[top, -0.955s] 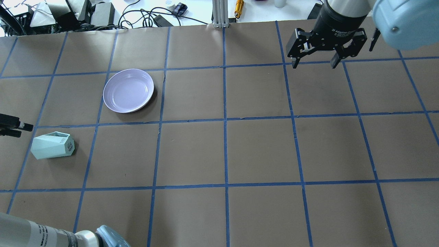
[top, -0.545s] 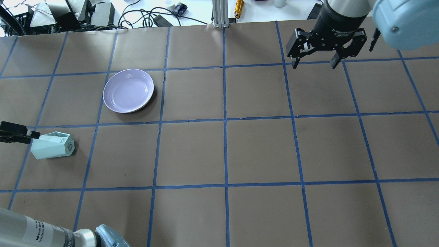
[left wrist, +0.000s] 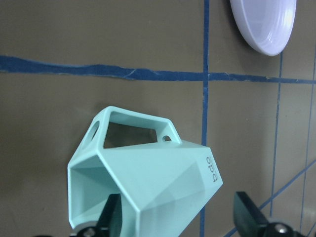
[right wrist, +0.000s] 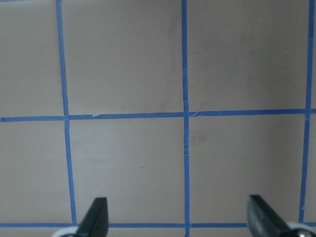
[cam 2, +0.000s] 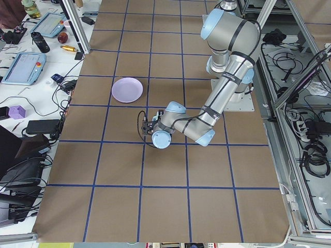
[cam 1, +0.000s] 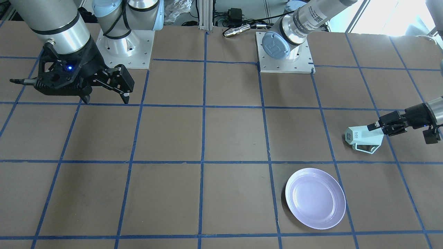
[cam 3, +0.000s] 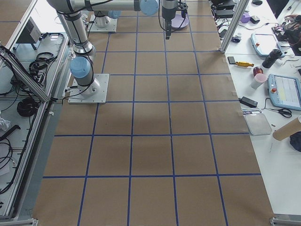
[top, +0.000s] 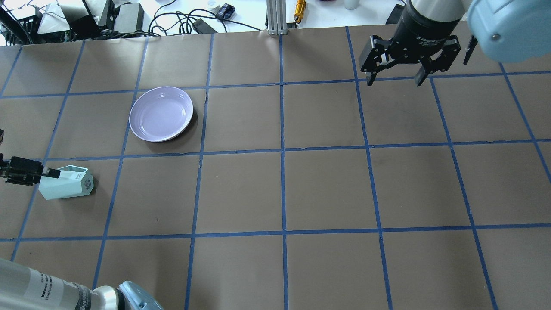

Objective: Flip cup and place on plate
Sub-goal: 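Close the left gripper on the mug's open end and lift it, then carry the mug with the left gripper over the white plate, turning it upright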

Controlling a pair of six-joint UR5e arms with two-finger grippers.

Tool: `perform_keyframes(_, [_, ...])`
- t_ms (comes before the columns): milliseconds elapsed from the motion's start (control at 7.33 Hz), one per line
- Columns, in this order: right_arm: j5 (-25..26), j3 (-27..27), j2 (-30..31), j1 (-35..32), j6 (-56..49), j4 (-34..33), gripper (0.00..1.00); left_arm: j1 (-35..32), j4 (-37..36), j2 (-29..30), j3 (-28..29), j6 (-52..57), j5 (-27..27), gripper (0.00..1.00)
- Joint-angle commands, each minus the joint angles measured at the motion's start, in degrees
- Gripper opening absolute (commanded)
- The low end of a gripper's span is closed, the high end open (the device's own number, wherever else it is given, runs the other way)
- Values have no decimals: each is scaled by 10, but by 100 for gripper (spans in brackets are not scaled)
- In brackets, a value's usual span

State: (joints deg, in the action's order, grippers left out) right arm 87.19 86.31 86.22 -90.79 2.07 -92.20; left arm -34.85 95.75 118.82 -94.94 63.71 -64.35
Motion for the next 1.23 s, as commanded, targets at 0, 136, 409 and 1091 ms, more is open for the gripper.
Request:
perform_keyframes(0, [-1,0,0,0,0,1,100,0,13,-6,0,5,11,7])
perform_keyframes(136, [-1,0,0,0,0,0,100,-1,41,-18,1,5,24,0])
perform_keyframes(409, [-1,0,0,0,0,0,100,-7,63,-31,18,5,34,0])
perform_keyframes(1091, [-1,0,0,0,0,0,100,-161,77,-125,82,-84,5,0])
